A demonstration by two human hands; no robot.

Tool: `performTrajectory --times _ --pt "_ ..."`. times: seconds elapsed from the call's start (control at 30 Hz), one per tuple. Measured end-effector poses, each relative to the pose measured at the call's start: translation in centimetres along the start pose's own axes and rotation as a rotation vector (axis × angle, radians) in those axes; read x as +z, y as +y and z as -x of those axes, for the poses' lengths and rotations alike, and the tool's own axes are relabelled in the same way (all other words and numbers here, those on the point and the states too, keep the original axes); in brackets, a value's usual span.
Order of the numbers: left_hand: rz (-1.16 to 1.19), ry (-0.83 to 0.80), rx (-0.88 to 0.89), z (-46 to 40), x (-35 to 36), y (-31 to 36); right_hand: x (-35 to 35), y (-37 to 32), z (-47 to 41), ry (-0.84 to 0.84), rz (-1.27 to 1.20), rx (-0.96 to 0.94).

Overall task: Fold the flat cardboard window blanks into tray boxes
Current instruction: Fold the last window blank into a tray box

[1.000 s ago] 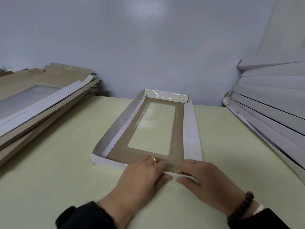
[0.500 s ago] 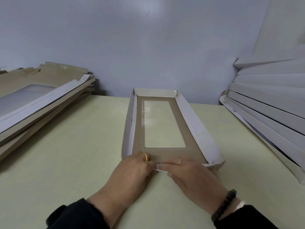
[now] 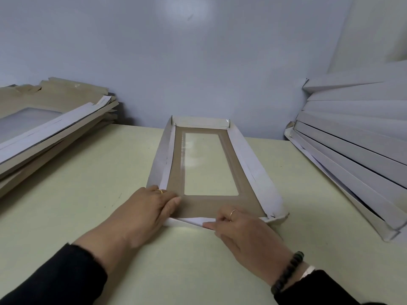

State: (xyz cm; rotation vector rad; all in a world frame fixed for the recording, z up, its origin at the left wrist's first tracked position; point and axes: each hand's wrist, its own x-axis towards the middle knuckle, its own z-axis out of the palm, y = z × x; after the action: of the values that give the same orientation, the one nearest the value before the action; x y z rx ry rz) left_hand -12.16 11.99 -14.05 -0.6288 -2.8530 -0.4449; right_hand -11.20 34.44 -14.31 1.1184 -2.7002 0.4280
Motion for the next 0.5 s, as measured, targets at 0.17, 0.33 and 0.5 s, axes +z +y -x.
performTrajectory --times 0.17,0.33,0.5 --pt "-0.173 -0.024 -0.102 -0.9 0.3 -0.1 0.5 0.3 -0.1 0.007 -0.042 0.017" --pt "-0.147 -0.087 -0.138 -0.9 0.1 -0.4 0.7 0.4 -0.1 0.002 -0.055 0.026" --pt "0.001 -0.14 -0.322 -2.2 -0.4 -1.8 0.5 0.1 -0.2 0.032 -0.044 0.022"
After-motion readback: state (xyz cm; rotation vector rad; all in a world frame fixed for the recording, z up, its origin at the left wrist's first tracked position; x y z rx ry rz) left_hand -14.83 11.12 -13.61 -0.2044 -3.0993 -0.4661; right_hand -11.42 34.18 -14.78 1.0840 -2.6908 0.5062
